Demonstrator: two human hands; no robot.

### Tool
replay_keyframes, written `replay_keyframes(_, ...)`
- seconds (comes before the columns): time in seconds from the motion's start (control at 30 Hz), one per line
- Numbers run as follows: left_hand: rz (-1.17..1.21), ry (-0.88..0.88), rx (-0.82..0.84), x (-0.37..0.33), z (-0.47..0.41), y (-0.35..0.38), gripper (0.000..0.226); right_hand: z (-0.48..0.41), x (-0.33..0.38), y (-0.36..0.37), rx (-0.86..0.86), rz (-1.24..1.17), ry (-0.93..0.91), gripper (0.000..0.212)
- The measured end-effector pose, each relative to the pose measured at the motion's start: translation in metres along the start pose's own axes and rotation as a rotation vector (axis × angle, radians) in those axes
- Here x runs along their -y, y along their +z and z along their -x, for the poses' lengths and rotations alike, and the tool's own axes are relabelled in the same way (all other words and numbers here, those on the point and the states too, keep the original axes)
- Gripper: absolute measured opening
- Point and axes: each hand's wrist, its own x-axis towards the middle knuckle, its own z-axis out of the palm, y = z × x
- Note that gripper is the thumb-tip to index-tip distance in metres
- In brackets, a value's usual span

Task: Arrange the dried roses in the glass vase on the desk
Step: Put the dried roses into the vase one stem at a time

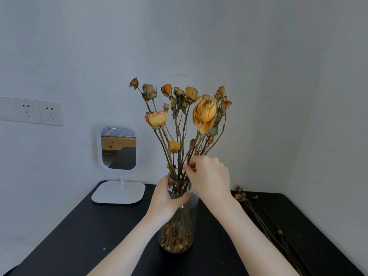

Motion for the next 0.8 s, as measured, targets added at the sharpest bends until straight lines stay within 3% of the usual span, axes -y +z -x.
replay_keyframes(0.1, 0.035, 0.004, 0.001, -0.001, 0.002, 0.000, 0.045, 0.004, -0.004, 0.006, 0.144, -0.056, 0.043, 0.023)
replay_keyframes(0.23, 0.045, 0.008, 0.002, 0.000, 0.002, 0.000, 0.044, 0.005, -0.003, 0.002, -0.013, -0.231, 0.061, 0.030)
replay_keyframes(0.37, 0.066, 0.008, 0.013, 0.002, 0.002, 0.000, 0.048, 0.004, 0.000, 0.000, -0.103, -0.336, 0.065, 0.023)
replay_keyframes(0.8, 0.030, 0.006, 0.000, 0.000, 0.002, 0.000, 0.044, 0.005, -0.002, 0.025, -0.028, -0.157, 0.074, 0.025)
